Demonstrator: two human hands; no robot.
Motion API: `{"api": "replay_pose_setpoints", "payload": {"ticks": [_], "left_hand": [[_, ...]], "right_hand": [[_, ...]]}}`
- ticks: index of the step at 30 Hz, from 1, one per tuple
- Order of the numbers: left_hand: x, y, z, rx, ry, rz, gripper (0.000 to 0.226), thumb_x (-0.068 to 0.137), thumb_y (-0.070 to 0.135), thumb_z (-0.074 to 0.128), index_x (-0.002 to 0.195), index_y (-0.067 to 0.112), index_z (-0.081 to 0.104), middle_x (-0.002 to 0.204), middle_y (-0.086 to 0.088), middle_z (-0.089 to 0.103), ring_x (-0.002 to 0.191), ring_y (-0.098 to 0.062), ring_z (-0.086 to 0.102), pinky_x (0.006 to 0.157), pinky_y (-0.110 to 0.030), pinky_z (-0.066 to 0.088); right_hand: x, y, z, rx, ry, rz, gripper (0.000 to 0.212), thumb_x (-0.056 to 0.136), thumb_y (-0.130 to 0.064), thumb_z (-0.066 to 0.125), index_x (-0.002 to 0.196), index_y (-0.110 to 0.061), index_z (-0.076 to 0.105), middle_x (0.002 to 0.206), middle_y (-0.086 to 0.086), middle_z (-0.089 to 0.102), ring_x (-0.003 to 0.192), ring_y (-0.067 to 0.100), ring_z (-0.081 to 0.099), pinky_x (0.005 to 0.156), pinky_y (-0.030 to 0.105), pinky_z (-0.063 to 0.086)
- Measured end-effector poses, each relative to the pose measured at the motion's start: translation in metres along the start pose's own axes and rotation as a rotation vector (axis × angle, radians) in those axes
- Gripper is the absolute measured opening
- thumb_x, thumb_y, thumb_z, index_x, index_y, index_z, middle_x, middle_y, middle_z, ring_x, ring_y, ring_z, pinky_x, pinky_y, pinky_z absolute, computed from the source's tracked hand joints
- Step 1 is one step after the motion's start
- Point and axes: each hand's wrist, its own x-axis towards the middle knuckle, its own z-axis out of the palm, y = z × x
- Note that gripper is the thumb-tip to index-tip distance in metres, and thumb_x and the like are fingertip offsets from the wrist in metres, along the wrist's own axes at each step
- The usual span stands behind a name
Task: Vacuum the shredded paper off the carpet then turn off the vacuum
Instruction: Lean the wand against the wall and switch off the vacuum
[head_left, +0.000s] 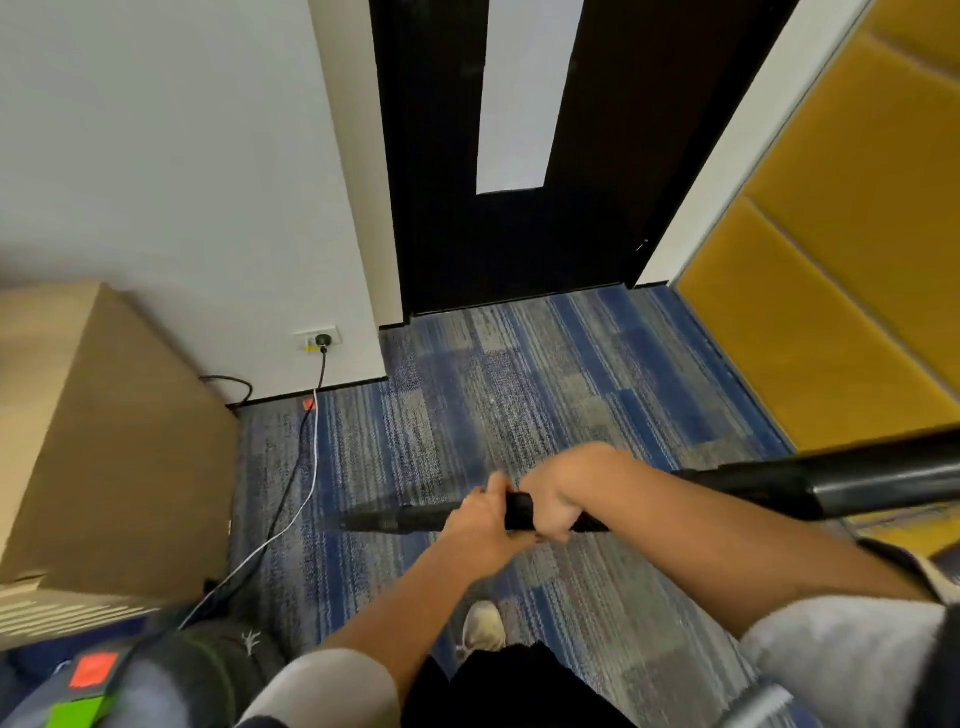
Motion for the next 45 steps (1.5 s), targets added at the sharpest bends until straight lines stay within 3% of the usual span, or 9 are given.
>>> {"api": "replay_pose_setpoints", "payload": {"ticks": [6,13,21,27,30,35,39,42,45], "left_hand": [[0.033,-0.03,-0.048,-0.119,0.071,0.036,0.048,0.08,0.044,0.07,0.102,0.02,0.036,0.108,-0.01,0.056,0.097,-0.025,0.057,0.082,-0.04,0.048],[0.044,-0.073,-0.117,-0.158,0.132,0.03,0.044,0.084,0.034,0.068,0.109,0.014,0.039,0.108,-0.014,0.057,0.094,-0.026,0.057,0.074,-0.033,0.043],[0.045,-0.104,-0.167,-0.221,0.179,0.0,0.031,0.095,0.019,0.051,0.122,0.013,0.037,0.079,0.01,0.047,0.065,0.0,0.046,0.05,-0.012,0.036],[0.05,-0.131,-0.183,-0.16,0.219,-0.017,0.034,0.098,0.009,0.04,0.129,-0.004,0.045,0.076,0.013,0.043,0.063,0.006,0.038,0.05,-0.004,0.036],[0.05,-0.141,-0.193,-0.232,0.277,-0.018,0.033,0.096,0.01,0.044,0.124,-0.007,0.049,0.073,0.01,0.049,0.061,0.005,0.041,0.049,-0.004,0.037],[0.042,-0.154,-0.215,-0.385,0.324,0.026,0.04,0.095,0.016,0.054,0.132,0.008,0.043,0.092,0.006,0.058,0.069,0.006,0.048,0.056,-0.004,0.041],[0.04,-0.17,-0.237,-0.491,0.376,-0.024,0.031,0.093,0.029,0.057,0.118,0.021,0.039,0.089,0.007,0.058,0.069,-0.004,0.054,0.06,-0.018,0.046],[0.039,-0.179,-0.253,-0.566,0.416,-0.062,0.028,0.092,0.033,0.059,0.109,0.018,0.044,0.087,-0.001,0.06,0.068,-0.013,0.055,0.066,-0.033,0.048],[0.04,-0.187,-0.267,-0.645,0.402,-0.052,0.022,0.091,0.034,0.06,0.107,0.025,0.046,0.103,0.002,0.063,0.089,-0.012,0.06,0.085,-0.041,0.053]], "right_hand": [[0.002,-0.016,-0.063,-0.194,0.222,0.069,0.017,0.086,-0.017,0.057,0.102,-0.013,0.052,0.074,0.002,0.045,0.062,0.017,0.045,0.062,0.032,0.042],[0.012,-0.059,-0.126,-0.191,0.348,0.154,0.015,0.09,-0.022,0.055,0.103,-0.016,0.05,0.096,0.002,0.052,0.095,0.023,0.054,0.092,0.038,0.045],[0.008,-0.113,-0.183,-0.521,0.535,0.215,0.024,0.095,-0.021,0.046,0.116,-0.015,0.057,0.115,0.005,0.058,0.111,0.029,0.052,0.097,0.051,0.034],[0.012,-0.143,-0.206,-0.726,0.583,0.181,0.014,0.098,-0.021,0.044,0.101,-0.017,0.056,0.101,0.004,0.059,0.113,0.029,0.05,0.107,0.056,0.021],[0.012,-0.147,-0.217,-0.721,0.714,0.137,0.024,0.097,-0.023,0.045,0.116,-0.018,0.059,0.12,0.002,0.06,0.116,0.027,0.05,0.112,0.054,0.015],[0.011,-0.142,-0.228,-0.464,1.435,-0.284,0.038,0.085,-0.007,0.031,0.104,-0.014,0.063,0.103,0.008,0.06,0.104,0.028,0.055,0.116,0.048,0.006],[0.019,-0.136,-0.233,0.032,2.031,-0.518,0.037,0.073,-0.011,0.06,0.11,-0.015,0.054,0.11,0.009,0.044,0.104,0.025,0.047,0.112,0.042,0.026],[0.013,-0.145,-0.254,0.585,2.142,-0.413,0.052,0.07,-0.028,0.071,0.112,-0.017,0.043,0.115,0.006,0.038,0.11,0.02,0.04,0.103,0.031,0.034],[-0.004,-0.154,-0.29,1.205,1.798,-0.55,0.067,0.07,-0.03,0.078,0.119,-0.023,0.032,0.12,0.004,0.044,0.109,0.015,0.05,0.092,0.03,0.049]]}}
